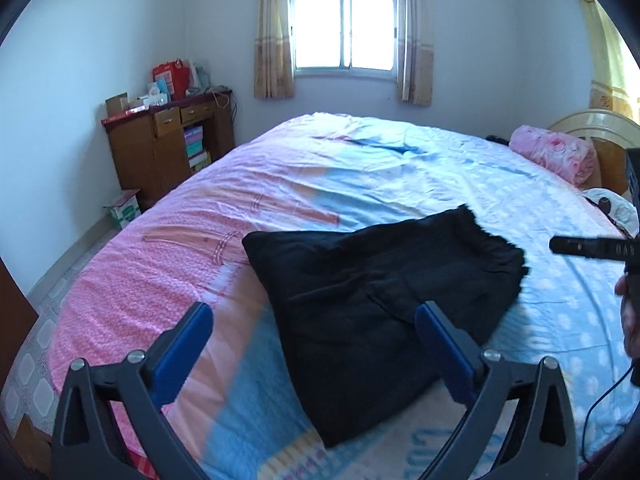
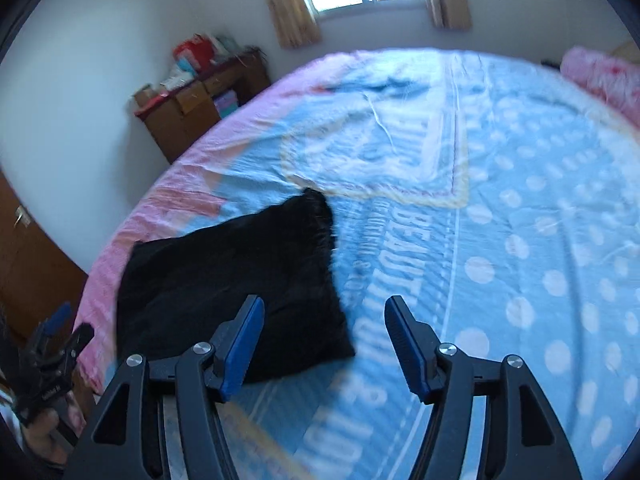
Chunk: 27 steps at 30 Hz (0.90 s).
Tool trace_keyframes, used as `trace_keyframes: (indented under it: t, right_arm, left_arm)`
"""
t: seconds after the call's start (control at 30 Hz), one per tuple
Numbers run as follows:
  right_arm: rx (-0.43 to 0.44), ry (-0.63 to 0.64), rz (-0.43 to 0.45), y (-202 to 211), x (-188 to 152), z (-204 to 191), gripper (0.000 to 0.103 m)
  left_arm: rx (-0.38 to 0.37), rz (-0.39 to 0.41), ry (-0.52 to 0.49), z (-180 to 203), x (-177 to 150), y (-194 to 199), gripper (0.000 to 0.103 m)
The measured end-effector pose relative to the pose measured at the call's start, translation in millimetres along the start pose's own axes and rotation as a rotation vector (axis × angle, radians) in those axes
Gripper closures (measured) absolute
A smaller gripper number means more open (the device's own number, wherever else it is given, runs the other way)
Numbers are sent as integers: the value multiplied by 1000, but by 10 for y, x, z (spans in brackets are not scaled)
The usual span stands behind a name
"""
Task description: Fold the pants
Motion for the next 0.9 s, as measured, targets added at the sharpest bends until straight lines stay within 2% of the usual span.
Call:
trace_keyframes:
  t: [0.17,0.3,0.53,0.9]
  right_arm:
    - [-13,61,54,334,-342,-252,38]
    - [-10,80,64,441,-510,-343,38]
    - [-27,48,101,647,-611,-351,38]
    - [-29,93,122,781,-736,-551,37]
  left_arm:
    - [-28,37,6,72,-102,330,0]
    - [-32,42,-6,138,-106,411,0]
    - [-48,68,-33,270,-126,542,0]
    - [-72,69,-41,331,-129,610,0]
Point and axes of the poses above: each gripper's, at about its wrist camera, not at the fingertips, and y roughly against the way its jaws point, z to its right, x to its top, the point moved 3 cm from there along -y, roughly the way its jaws point, and after that the axes turned 9 degrees about -z, right-handed, at the moved point
